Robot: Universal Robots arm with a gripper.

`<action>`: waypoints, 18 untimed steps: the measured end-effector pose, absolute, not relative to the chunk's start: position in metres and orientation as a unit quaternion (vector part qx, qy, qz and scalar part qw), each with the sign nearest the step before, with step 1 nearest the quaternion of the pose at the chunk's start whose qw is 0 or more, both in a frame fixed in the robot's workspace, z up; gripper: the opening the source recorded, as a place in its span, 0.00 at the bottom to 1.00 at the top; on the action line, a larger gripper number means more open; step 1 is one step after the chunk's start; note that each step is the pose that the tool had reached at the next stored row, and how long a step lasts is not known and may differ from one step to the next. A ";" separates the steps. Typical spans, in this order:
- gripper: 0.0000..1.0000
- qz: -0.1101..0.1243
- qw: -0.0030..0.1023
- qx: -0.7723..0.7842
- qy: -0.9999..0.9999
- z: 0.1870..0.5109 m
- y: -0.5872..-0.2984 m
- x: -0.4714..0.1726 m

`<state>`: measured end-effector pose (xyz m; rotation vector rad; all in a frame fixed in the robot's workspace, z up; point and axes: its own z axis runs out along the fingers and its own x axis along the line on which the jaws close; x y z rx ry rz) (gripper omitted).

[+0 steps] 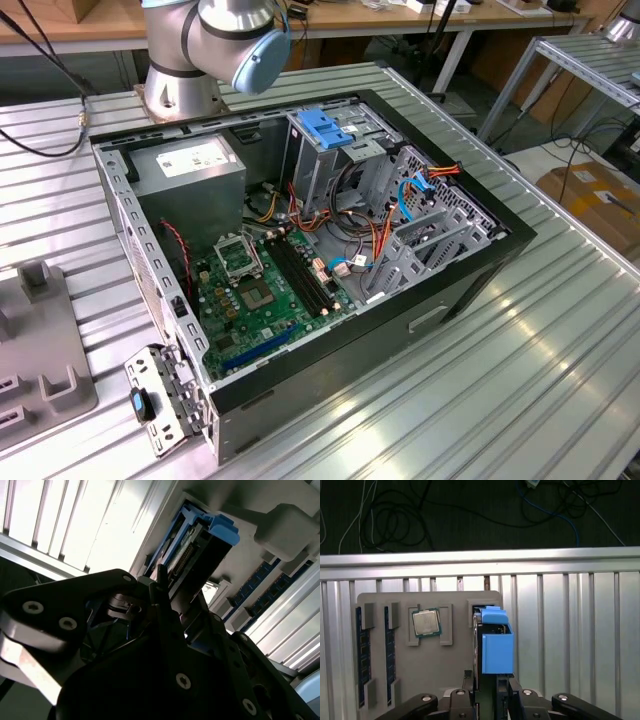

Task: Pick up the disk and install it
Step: 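Pick up the disk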

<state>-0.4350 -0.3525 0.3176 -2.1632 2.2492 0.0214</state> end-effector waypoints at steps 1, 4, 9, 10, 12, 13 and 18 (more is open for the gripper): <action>0.35 0.007 0.010 -0.693 0.721 0.319 -0.352 -0.435; 0.35 0.007 0.010 -0.693 0.721 0.325 -0.352 -0.435; 0.35 0.007 0.010 -0.693 0.721 0.335 -0.352 -0.435; 0.35 0.007 0.010 -0.693 0.721 0.337 -0.352 -0.435; 0.35 0.007 0.010 -0.693 0.721 0.341 -0.352 -0.435; 0.35 0.007 0.010 -0.693 0.721 0.343 -0.352 -0.435; 0.35 0.007 0.010 -0.693 0.721 0.353 -0.352 -0.435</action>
